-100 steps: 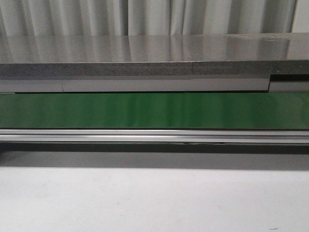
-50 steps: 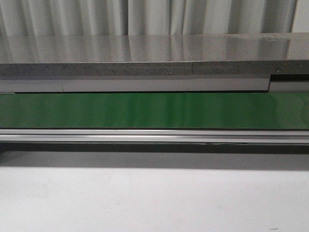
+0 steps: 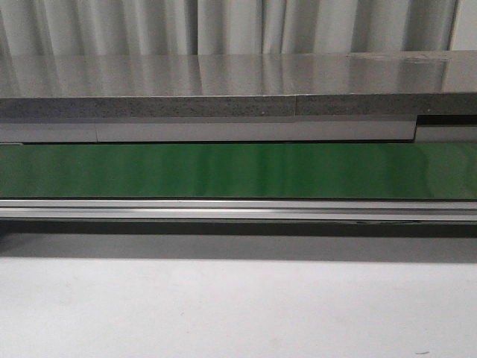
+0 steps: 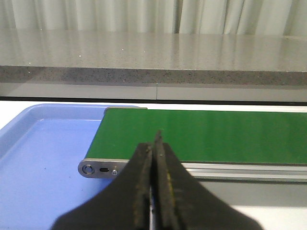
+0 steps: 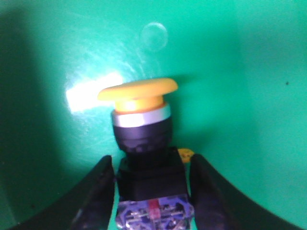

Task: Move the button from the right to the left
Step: 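Lower the right gripper and grasp the yellow push-button switch, then carry the button with the right gripper onto the conveyor belt and release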

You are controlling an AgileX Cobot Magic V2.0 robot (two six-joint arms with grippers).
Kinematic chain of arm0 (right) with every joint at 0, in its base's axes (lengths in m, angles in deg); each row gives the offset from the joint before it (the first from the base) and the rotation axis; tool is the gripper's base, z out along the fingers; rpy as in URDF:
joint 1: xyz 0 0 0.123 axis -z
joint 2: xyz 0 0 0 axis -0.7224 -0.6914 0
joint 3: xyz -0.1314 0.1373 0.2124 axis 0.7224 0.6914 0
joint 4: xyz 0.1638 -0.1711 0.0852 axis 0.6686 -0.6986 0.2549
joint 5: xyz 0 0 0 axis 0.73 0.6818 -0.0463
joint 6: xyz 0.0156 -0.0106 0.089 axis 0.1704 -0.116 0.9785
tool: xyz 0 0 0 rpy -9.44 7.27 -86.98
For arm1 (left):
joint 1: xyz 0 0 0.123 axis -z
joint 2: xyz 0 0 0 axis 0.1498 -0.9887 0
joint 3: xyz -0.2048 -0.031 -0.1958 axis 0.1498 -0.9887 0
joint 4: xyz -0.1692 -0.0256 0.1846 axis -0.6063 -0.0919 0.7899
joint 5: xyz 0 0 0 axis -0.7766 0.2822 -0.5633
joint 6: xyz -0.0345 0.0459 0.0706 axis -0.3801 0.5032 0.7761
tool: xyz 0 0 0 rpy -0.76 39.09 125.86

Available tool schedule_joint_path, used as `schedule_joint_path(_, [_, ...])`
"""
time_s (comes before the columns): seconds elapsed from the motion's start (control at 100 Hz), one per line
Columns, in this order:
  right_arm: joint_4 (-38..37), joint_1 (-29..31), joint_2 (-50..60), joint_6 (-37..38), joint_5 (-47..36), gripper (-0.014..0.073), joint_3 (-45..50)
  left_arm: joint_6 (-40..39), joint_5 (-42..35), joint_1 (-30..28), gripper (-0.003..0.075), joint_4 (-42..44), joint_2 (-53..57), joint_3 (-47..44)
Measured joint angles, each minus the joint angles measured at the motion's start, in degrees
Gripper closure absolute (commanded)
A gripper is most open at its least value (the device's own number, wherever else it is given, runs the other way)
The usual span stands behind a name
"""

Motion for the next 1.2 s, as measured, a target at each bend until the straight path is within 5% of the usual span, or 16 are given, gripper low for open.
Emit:
schedule_joint_path(0.33, [1.07, 0.05, 7.96, 0.54, 2.95, 0.0576, 0.0, 0.0, 0.0, 0.0, 0.0741, 0.0, 0.0, 0.0])
schedule_joint_path(0.56, [1.07, -1.24, 17.31, 8.9, 7.64, 0.0576, 0.1, 0.0, 0.0, 0.0, 0.0741, 0.0, 0.0, 0.0])
schedule_joint_path(1.2, [-2.03, -18.41, 17.05, 12.54, 13.62, 0.057, 0.53, 0.0, 0.0, 0.0, 0.0741, 0.0, 0.0, 0.0])
